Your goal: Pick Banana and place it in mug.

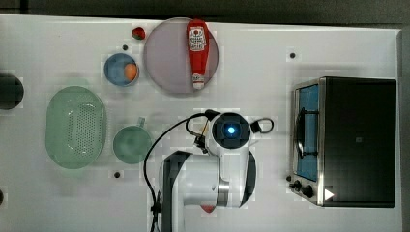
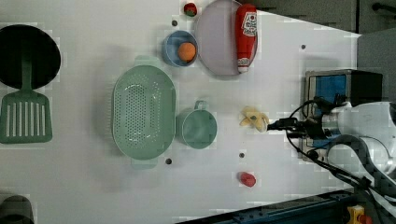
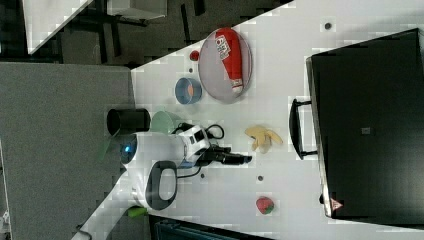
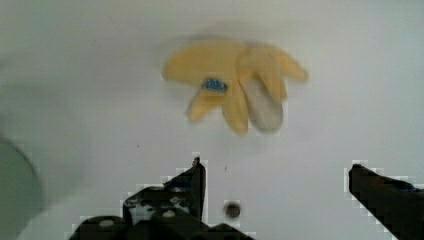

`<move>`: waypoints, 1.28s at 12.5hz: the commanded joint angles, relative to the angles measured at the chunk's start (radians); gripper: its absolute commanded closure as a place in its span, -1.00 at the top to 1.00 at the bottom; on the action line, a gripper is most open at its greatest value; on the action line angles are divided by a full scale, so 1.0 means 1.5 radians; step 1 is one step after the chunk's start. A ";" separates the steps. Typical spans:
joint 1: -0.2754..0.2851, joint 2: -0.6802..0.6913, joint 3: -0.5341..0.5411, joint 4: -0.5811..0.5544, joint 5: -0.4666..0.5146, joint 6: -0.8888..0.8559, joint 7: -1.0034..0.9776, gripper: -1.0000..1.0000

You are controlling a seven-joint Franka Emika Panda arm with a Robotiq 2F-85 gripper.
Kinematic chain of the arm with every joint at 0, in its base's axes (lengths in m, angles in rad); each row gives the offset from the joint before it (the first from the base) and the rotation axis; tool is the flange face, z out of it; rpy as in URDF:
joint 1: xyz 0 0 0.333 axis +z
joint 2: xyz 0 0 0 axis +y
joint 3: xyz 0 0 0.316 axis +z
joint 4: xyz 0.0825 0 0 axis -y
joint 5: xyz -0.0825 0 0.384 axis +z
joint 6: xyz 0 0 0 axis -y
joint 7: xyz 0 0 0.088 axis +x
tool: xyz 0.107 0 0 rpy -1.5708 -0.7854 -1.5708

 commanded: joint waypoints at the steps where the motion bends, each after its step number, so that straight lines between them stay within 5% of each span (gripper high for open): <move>1: 0.008 0.072 0.002 0.021 0.013 0.063 -0.146 1.00; 8: 0.008 0.198 0.008 0.022 0.013 0.215 -0.148 0.93; 13: 0.008 0.191 0.008 0.025 0.014 0.220 -0.148 -0.43; 16: 0.007 0.128 0.000 0.027 0.014 0.208 -0.143 -0.46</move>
